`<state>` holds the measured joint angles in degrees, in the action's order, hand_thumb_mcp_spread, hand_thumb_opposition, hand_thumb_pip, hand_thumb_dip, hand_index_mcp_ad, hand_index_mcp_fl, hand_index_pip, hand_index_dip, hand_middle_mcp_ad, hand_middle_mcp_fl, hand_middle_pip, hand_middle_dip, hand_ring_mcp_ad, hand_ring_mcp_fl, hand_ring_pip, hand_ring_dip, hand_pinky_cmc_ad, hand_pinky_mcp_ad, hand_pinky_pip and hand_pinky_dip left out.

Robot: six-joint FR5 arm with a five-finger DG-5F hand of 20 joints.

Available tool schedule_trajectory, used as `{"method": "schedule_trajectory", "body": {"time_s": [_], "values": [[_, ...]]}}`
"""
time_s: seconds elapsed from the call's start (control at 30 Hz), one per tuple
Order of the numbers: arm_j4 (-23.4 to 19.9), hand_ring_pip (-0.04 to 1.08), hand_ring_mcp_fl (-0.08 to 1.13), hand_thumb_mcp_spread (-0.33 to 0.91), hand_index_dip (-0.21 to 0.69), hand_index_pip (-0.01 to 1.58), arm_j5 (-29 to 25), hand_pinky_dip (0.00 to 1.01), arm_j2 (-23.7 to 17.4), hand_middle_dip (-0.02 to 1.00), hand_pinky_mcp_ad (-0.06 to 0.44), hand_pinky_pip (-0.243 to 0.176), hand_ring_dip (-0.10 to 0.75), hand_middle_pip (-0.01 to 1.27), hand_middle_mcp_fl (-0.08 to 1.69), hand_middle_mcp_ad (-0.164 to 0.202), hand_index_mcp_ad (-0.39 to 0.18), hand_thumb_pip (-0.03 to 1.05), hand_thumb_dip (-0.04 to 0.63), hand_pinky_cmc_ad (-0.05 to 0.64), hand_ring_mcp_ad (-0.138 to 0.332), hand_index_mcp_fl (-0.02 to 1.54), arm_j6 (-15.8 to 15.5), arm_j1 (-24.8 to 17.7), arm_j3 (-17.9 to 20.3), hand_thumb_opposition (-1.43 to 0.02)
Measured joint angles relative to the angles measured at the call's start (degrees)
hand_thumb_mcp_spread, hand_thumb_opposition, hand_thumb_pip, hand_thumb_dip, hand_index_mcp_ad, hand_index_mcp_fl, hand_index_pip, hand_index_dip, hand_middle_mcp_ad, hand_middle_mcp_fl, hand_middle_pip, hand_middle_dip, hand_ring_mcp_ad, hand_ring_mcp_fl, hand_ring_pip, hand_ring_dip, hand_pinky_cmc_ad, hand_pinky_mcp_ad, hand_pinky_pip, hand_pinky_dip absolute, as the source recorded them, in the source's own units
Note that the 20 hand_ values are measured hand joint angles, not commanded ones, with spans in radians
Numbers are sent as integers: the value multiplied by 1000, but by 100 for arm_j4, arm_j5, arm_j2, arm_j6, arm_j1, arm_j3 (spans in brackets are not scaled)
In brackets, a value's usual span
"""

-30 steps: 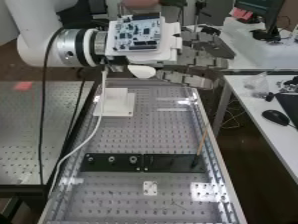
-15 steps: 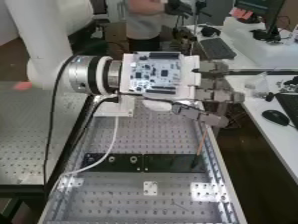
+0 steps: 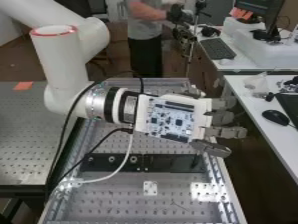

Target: Grab the chopstick and place it in the clear container

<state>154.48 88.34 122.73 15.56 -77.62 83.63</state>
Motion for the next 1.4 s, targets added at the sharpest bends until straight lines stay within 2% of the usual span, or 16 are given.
{"method": "schedule_trajectory", "body": {"time_s": [0.17,0.27,0.53,0.67,0.93,1.03,1.27,1.4], "values": [[-38,87,197,389,379,564,-18,169,143,684,232,-42,302,106,607,26,-154,702,403,328,-5,356,264,-5,-7,-827],[-121,87,194,396,379,562,-72,169,242,686,232,-42,300,105,613,24,-154,693,403,333,-5,361,527,-11,24,-827],[-313,87,202,424,379,555,-173,169,383,702,232,-45,298,106,613,30,-154,660,403,330,-7,356,708,-25,159,-827],[-411,87,199,443,379,559,-172,169,455,707,232,-45,302,105,609,24,-180,639,403,330,-7,375,823,-37,221,-827],[-449,87,215,463,379,559,-157,166,574,721,232,-42,298,110,658,28,-188,592,401,319,-5,393,895,-75,193,-827],[-431,87,244,483,379,559,-163,166,635,721,232,-42,298,112,661,28,-206,578,401,311,-24,429,921,-82,171,-827],[-345,89,295,518,394,559,-209,169,731,726,234,-31,379,124,670,26,-202,529,386,332,-24,482,921,-58,110,-827],[-300,86,298,518,398,595,-209,166,761,737,234,-30,394,126,672,26,-206,518,384,330,-21,494,913,-39,78,-827]]}}
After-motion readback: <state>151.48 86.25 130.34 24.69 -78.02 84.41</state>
